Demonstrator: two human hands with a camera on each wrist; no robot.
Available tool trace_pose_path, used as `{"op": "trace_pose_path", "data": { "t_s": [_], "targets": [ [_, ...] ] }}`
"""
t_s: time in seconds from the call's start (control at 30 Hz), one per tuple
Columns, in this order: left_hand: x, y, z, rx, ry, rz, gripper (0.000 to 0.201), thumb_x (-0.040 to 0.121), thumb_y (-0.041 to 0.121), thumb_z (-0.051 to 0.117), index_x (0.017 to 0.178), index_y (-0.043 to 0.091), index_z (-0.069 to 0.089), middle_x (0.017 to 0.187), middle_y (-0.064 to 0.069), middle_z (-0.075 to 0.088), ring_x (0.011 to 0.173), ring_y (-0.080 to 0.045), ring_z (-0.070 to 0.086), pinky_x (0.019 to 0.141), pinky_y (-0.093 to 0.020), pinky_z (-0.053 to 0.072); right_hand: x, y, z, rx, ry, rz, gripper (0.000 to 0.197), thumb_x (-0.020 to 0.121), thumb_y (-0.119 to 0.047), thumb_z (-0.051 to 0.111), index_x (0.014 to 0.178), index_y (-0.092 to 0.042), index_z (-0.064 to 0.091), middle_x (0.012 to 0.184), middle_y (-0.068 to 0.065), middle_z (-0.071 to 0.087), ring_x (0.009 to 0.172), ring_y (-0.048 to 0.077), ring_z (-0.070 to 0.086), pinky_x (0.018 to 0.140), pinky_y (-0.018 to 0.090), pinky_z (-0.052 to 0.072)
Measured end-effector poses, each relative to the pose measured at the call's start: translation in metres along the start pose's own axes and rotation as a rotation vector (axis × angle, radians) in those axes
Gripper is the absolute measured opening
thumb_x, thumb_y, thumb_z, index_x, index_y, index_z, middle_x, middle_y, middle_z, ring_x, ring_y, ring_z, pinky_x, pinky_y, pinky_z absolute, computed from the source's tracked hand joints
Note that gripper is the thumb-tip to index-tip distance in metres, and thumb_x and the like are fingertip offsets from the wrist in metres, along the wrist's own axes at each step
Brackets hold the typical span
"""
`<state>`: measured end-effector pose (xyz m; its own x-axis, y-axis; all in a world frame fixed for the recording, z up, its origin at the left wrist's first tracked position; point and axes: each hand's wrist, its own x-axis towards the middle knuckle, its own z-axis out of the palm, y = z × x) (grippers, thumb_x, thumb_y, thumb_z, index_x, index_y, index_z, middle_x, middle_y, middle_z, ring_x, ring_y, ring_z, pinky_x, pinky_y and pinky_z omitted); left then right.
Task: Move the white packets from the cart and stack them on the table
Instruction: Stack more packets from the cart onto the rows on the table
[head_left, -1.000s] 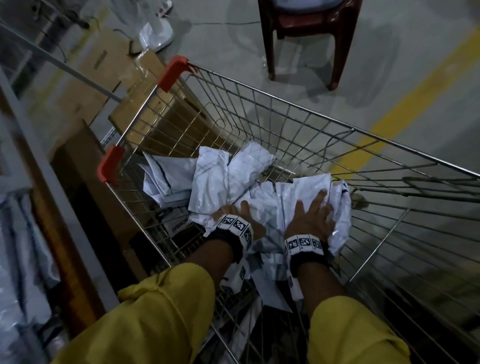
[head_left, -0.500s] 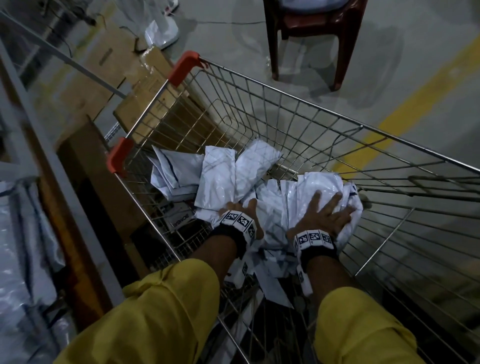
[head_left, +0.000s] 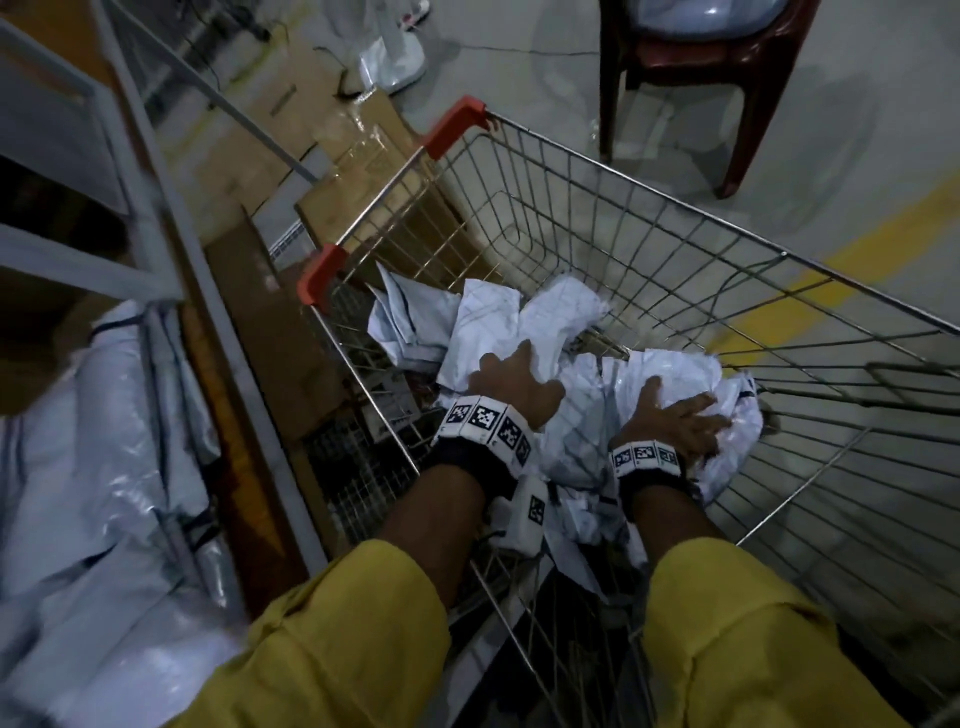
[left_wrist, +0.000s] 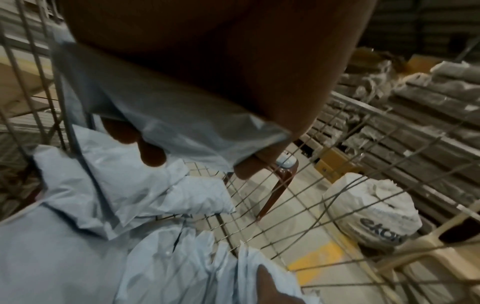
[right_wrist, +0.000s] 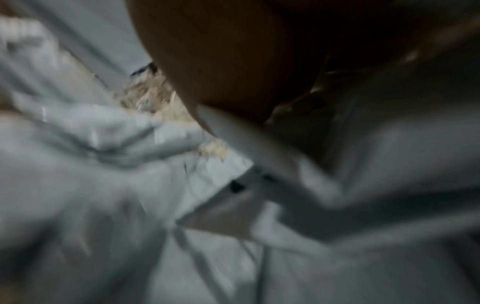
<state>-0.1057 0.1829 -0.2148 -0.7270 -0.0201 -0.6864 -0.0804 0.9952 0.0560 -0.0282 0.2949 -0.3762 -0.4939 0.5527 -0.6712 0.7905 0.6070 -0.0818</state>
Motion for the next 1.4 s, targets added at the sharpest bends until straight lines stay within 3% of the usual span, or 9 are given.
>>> {"op": "trace_pose_path", "data": {
  "t_s": [0.07,0.2,0.43,0.53,0.6,0.7,0.97,1.1,1.4],
  "targets": [
    [-0.012,0.002,-0.009,-0.030,0.019,-0.009,0.073,0.093,0.057,0.050,0.156,0.034,0.021,0.153,-0.019,0.029,0.138,-0.045,0.033,0.112,-0.054,0.033,-0.012,0.006,-0.015,0.033,-0.018,-0.033,0.080,0.093,-0.058,0.052,0.158,-0.033,0.012,0.158,0.038,0.001,0.141,0.058,0.017,0.109,0.065,0.027],
    [-0.037,0.002,-0.026,-0.074,0.081,0.002,0.077,0.094,0.061,0.046,0.159,0.034,0.014,0.159,-0.018,0.023,0.142,-0.045,0.028,0.115,-0.056,0.027,-0.038,0.016,-0.042,0.109,-0.027,-0.080,0.074,0.091,-0.059,0.054,0.154,-0.027,0.032,0.155,0.032,0.022,0.140,0.049,0.027,0.114,0.055,0.026],
    [-0.089,-0.007,-0.055,-0.193,0.104,0.044,0.097,0.068,0.068,0.036,0.158,0.036,0.016,0.161,-0.017,0.024,0.143,-0.043,0.029,0.115,-0.056,0.029,-0.105,0.029,-0.085,0.109,0.077,-0.039,0.058,0.098,-0.055,0.038,0.152,-0.037,0.033,0.161,0.028,0.013,0.144,0.046,0.020,0.115,0.059,0.014],
    [-0.109,-0.018,-0.067,-0.258,0.143,0.048,0.085,0.084,0.060,0.046,0.159,0.036,0.015,0.163,-0.017,0.018,0.145,-0.043,0.026,0.116,-0.055,0.030,-0.130,0.033,-0.101,0.183,0.143,-0.049,0.055,0.099,-0.050,0.038,0.152,-0.038,0.034,0.161,0.026,0.016,0.143,0.045,0.023,0.114,0.058,0.019],
    [-0.123,-0.028,-0.076,-0.278,0.196,0.058,0.078,0.089,0.055,0.047,0.158,0.036,0.018,0.160,-0.017,0.026,0.142,-0.043,0.032,0.114,-0.053,0.033,-0.148,0.034,-0.111,0.184,0.215,-0.061,0.054,0.099,-0.048,0.038,0.152,-0.037,0.035,0.159,0.025,0.023,0.140,0.046,0.029,0.112,0.058,0.025],
    [-0.146,-0.041,-0.091,-0.319,0.264,0.091,0.083,0.075,0.060,0.042,0.154,0.038,0.023,0.152,-0.016,0.040,0.134,-0.043,0.043,0.108,-0.056,0.040,-0.169,0.033,-0.126,0.227,0.279,-0.096,0.054,0.100,-0.045,0.037,0.152,-0.037,0.034,0.158,0.024,0.026,0.138,0.046,0.031,0.111,0.058,0.029],
    [-0.200,-0.078,-0.120,-0.493,0.359,0.139,0.088,0.067,0.058,0.044,0.151,0.039,0.027,0.154,-0.012,0.040,0.137,-0.038,0.043,0.108,-0.055,0.041,-0.237,0.022,-0.172,0.300,0.424,-0.257,0.053,0.101,-0.042,0.035,0.154,-0.038,0.030,0.155,0.022,0.031,0.134,0.046,0.036,0.111,0.056,0.032],
    [-0.240,-0.102,-0.132,-0.608,0.434,0.176,0.083,0.079,0.050,0.053,0.156,0.033,0.026,0.159,-0.013,0.034,0.136,-0.037,0.044,0.109,-0.046,0.043,-0.290,0.007,-0.186,0.248,0.522,-0.350,0.052,0.100,-0.040,0.039,0.152,-0.036,0.035,0.153,0.022,0.034,0.129,0.045,0.040,0.109,0.054,0.030],
    [-0.337,-0.180,-0.163,-0.711,0.782,0.121,0.070,0.092,0.046,0.057,0.154,0.034,0.026,0.149,-0.013,0.040,0.135,-0.038,0.036,0.109,-0.050,0.033,-0.392,-0.042,-0.211,0.298,0.523,-0.588,0.051,0.097,-0.038,0.040,0.148,-0.044,0.039,0.160,0.010,0.023,0.140,0.040,0.025,0.117,0.052,0.015]
  ]
}}
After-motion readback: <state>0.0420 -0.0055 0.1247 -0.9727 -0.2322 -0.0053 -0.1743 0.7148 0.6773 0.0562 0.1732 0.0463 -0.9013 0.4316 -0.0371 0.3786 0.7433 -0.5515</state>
